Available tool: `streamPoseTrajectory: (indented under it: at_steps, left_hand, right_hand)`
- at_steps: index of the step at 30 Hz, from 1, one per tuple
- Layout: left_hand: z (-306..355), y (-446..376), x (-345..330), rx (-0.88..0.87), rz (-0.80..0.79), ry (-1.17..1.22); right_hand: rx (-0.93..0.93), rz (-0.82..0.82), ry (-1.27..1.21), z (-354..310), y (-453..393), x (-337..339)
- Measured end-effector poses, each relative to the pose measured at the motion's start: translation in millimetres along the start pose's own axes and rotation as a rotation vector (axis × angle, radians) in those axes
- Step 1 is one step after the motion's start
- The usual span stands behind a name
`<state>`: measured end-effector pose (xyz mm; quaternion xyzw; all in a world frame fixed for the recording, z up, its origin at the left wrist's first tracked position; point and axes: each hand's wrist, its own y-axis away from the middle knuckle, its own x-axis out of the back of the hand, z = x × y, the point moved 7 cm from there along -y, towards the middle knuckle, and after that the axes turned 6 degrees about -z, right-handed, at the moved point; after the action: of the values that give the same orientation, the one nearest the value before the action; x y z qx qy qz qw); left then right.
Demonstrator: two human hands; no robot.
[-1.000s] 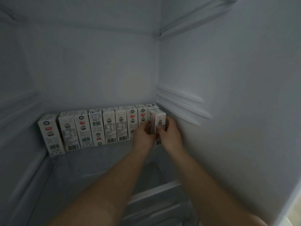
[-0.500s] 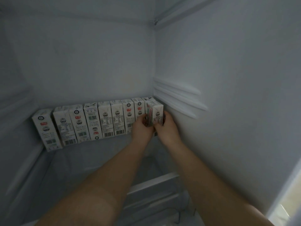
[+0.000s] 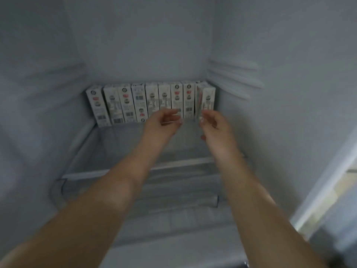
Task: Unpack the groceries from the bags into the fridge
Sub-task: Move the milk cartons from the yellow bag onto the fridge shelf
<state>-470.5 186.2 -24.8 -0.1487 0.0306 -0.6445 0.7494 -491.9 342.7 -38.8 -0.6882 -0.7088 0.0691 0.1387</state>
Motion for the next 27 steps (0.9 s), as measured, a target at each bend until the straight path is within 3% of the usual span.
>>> streamPoseTrajectory:
  at_steps: [6,10,18,27]
  left_hand:
    - [12,89,29,-0.070,-0.059,-0.040]
    - [3,155,34,-0.017,-0.103,0.032]
    - [-65,317,12,0.194,-0.395,0.020]
    - [-120,466,-78,0.338,-0.788,-0.083]
  right_hand:
    - [-0.018,0.052,-0.003,-9,75,-3]
    - [0.011,0.091,0.063,-11,147,-7]
    - [-0.182,0.103,0.154,37,343,18]
    - [-0.506,0.287,0.177,96,564,95]
